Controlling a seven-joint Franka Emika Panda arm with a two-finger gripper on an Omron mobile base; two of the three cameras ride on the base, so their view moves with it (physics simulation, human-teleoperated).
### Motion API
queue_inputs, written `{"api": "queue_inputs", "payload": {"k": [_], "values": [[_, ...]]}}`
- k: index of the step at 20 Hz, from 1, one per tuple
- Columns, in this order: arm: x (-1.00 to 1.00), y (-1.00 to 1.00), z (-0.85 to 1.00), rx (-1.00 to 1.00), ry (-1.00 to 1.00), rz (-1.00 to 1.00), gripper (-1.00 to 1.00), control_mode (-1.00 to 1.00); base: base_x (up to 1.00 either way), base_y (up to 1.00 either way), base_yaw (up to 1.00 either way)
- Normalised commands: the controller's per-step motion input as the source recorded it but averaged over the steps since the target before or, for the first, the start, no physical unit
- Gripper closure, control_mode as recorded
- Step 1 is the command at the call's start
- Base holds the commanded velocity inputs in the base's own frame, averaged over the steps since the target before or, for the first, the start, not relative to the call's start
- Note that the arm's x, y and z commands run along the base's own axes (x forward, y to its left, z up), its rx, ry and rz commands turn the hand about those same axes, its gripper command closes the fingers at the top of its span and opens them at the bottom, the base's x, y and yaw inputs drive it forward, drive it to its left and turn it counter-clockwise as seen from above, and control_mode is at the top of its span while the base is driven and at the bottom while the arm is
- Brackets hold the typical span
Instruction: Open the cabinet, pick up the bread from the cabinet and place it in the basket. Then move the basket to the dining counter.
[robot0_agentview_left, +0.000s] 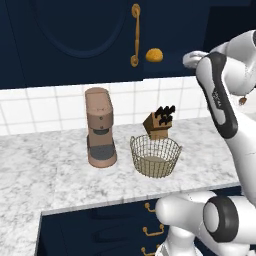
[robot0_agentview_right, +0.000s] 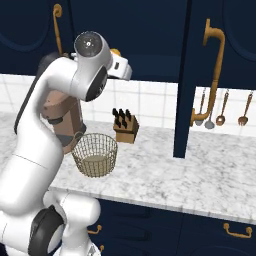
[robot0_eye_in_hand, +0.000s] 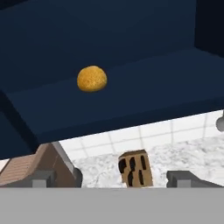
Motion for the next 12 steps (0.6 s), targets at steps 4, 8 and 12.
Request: {"api": "queue_inputs", "payload": {"k": [4,8,12], "values": [[0.21,-0.01,0.09,0.19,0.06,0.0,-1.0,-1.0,0.0,0.0,0.0],[0.33,0.06,0.0,-0.01,0.0,0.01,-1.0,-1.0,0.0,0.0,0.0],[0.7,0.01,0.0,-0.01,0.0,0.07,-1.0,-1.0,0.0,0.0,0.0]]}}
